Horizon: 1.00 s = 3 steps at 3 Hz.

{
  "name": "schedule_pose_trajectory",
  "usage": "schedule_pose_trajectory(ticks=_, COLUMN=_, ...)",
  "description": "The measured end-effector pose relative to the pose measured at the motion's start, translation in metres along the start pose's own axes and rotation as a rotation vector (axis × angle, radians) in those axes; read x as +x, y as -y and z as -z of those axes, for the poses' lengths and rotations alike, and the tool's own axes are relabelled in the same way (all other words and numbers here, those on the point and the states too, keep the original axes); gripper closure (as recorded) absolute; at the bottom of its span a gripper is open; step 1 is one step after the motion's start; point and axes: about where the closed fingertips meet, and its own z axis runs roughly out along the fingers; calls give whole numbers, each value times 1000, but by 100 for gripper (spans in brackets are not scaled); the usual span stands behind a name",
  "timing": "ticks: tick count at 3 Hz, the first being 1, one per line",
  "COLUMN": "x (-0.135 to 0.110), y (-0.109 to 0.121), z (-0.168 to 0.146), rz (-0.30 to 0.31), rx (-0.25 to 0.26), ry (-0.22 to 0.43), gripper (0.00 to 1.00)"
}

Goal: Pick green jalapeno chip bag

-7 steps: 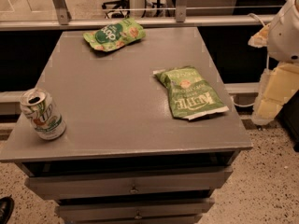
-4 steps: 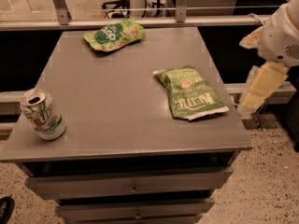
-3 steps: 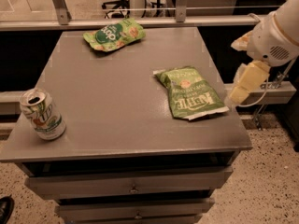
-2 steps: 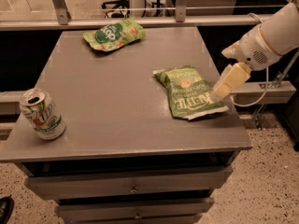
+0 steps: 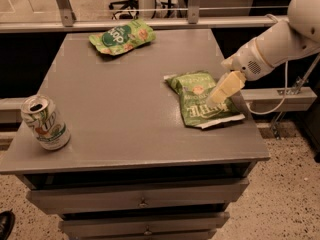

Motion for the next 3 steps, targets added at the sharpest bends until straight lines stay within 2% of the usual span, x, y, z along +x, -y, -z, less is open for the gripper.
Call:
schedule_pose_trajectory(ticks=1, x=-3, y=1, z=-23, rz=-14, rx=-25, ry=11, gripper=2)
schedule_pose_trajectory(ticks=2, x=-1, y=1, z=-31, rz=-26, rx=-34, ry=12, gripper=25)
schedule_pose_trajectory(ticks=3, x=-10, y=3, z=-26, rz=-19, rx=-33, ry=39, gripper=55)
